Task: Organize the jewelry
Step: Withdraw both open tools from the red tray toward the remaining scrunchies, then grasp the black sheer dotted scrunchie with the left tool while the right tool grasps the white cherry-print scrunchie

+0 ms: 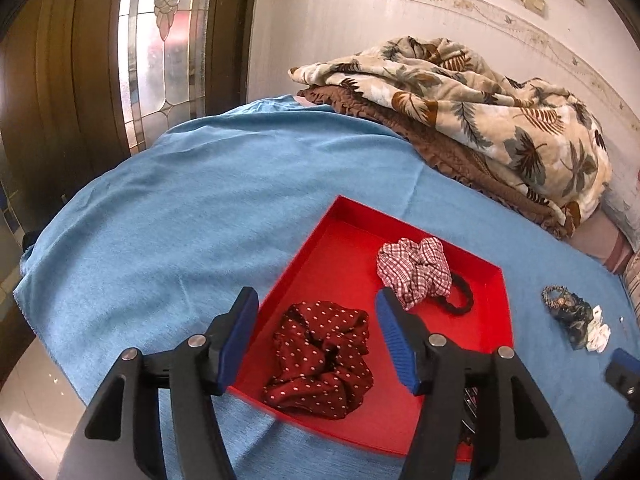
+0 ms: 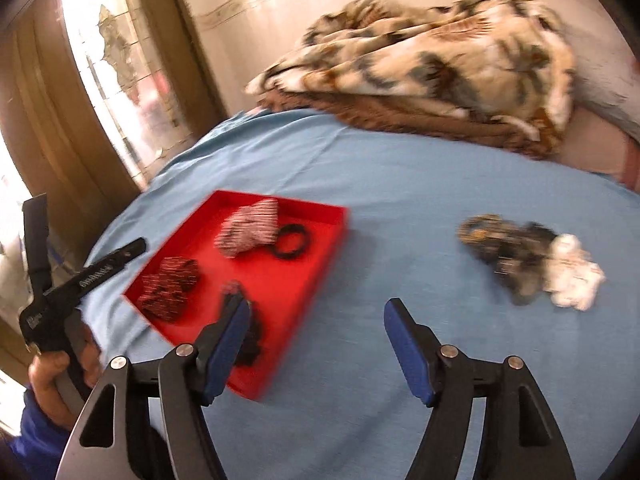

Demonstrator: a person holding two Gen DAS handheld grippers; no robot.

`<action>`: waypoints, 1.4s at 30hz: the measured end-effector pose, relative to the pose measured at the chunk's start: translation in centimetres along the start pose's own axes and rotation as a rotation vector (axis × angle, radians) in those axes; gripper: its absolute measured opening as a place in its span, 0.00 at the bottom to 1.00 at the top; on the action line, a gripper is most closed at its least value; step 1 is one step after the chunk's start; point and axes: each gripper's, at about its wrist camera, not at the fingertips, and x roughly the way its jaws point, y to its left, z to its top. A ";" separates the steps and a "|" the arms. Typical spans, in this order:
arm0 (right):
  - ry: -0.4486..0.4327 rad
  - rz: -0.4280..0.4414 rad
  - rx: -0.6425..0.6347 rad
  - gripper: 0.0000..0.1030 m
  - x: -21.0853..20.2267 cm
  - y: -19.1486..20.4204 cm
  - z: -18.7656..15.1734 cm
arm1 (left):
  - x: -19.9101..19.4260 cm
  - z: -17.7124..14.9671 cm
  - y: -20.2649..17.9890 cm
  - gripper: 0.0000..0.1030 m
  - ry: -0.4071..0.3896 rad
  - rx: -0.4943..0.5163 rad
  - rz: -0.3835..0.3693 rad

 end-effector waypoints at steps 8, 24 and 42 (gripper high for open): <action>-0.012 -0.200 0.160 0.78 -4.7 -10.8 -3.1 | -0.4 -0.8 -2.8 0.59 -0.018 0.052 -0.002; -0.009 -0.243 0.329 0.77 -4.0 -23.0 -2.1 | -3.9 -3.4 -17.5 0.59 0.062 0.378 -0.240; 0.024 -0.080 0.369 0.61 1.7 -27.4 -0.1 | 7.3 -6.2 -35.2 0.59 0.349 0.406 -0.441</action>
